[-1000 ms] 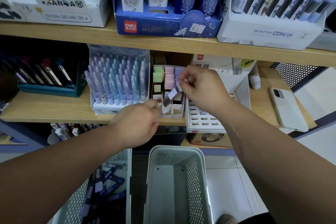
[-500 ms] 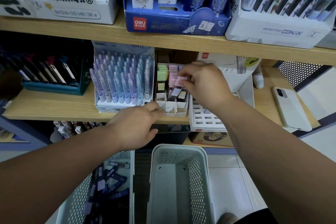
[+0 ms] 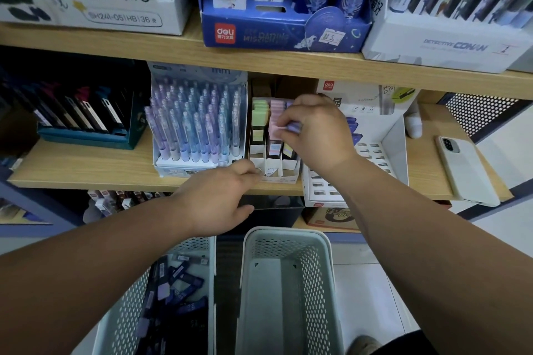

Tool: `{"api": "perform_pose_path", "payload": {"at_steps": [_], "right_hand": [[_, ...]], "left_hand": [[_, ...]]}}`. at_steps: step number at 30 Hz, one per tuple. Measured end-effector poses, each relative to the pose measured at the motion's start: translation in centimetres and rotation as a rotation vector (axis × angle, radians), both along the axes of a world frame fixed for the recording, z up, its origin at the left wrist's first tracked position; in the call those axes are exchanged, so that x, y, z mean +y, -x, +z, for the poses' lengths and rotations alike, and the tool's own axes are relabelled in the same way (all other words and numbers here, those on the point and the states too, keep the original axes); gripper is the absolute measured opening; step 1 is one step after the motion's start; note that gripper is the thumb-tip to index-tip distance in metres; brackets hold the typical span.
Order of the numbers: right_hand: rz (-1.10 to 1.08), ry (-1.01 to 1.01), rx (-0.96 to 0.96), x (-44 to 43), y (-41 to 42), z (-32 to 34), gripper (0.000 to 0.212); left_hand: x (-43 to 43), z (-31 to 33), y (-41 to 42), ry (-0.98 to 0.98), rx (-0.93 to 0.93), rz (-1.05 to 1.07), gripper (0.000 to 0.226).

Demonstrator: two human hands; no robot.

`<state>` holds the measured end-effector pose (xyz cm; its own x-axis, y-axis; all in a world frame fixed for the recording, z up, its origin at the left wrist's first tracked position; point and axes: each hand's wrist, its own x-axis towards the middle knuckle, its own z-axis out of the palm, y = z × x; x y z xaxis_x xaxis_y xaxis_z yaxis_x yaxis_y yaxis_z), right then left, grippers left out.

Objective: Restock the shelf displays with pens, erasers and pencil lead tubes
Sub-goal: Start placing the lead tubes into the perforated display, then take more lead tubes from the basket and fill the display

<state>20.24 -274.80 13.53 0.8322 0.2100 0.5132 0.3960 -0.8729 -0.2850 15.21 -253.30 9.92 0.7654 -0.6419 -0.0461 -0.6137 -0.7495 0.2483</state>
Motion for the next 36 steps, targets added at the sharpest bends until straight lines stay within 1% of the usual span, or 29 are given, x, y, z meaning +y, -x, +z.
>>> {"api": "perform_pose_path", "payload": {"at_steps": [4, 9, 13, 18, 20, 22, 23, 24, 25, 27, 28, 29, 33, 34, 36], "right_hand": [[0.015, 0.015, -0.002, -0.5, 0.4, 0.1, 0.015], [0.019, 0.061, 0.066, -2.1, 2.3, 0.9, 0.034], [-0.06, 0.028, 0.077, -3.0, 3.4, 1.2, 0.031], [-0.071, 0.02, 0.127, -2.4, 4.5, 1.1, 0.025], [-0.069, 0.023, 0.129, -1.7, 5.1, 1.4, 0.019], [-0.013, 0.01, 0.154, -0.1, 6.0, 1.7, 0.014], [0.04, 0.01, 0.2, 0.9, 6.6, 1.6, 0.014], [0.099, 0.031, 0.275, 2.2, 7.3, 1.4, 0.016], [0.16, 0.076, 0.374, 3.5, 8.1, 0.9, 0.019], [0.253, 0.228, 0.587, 6.0, 9.4, -0.7, 0.03], [0.276, 0.287, 0.677, 7.1, 10.0, -1.8, 0.034], [0.28, 0.298, 0.751, 8.1, 10.5, -3.1, 0.037], [0.123, 0.129, 0.958, 10.7, 11.6, -9.2, 0.053], [0.094, 0.108, 0.992, 11.1, 11.9, -10.7, 0.055], [0.06, 0.047, 1.063, 11.6, 12.6, -13.3, 0.052]], "left_hand": [[0.2, -0.2, 0.3, -0.007, -0.005, -0.002, 0.069], [1.3, 0.3, 1.3, 0.003, -0.012, 0.017, 0.069], [2.5, 1.1, 2.4, -0.021, -0.005, 0.051, 0.064], [4.0, 2.0, 3.7, -0.129, 0.027, 0.116, 0.06], [5.0, 2.4, 4.0, -0.186, 0.08, 0.153, 0.05], [6.2, 2.7, 4.3, -0.232, 0.14, 0.196, 0.031], [7.2, 2.3, 4.6, -0.256, 0.169, 0.223, 0.025], [8.2, 1.9, 5.0, -0.282, 0.201, 0.254, 0.024], [9.4, 1.2, 5.6, -0.308, 0.24, 0.291, 0.029], [12.0, -0.8, 7.1, -0.359, 0.302, 0.362, 0.044], [13.3, -1.8, 8.1, -0.379, 0.335, 0.383, 0.047], [14.6, -2.8, 9.2, -0.39, 0.37, 0.395, 0.047], [18.7, -5.7, 13.0, -0.384, 0.476, 0.496, 0.056], [19.3, -6.2, 13.6, -0.353, 0.499, 0.531, 0.058], [20.0, -7.1, 14.3, -0.262, 0.553, 0.595, 0.061]]}}
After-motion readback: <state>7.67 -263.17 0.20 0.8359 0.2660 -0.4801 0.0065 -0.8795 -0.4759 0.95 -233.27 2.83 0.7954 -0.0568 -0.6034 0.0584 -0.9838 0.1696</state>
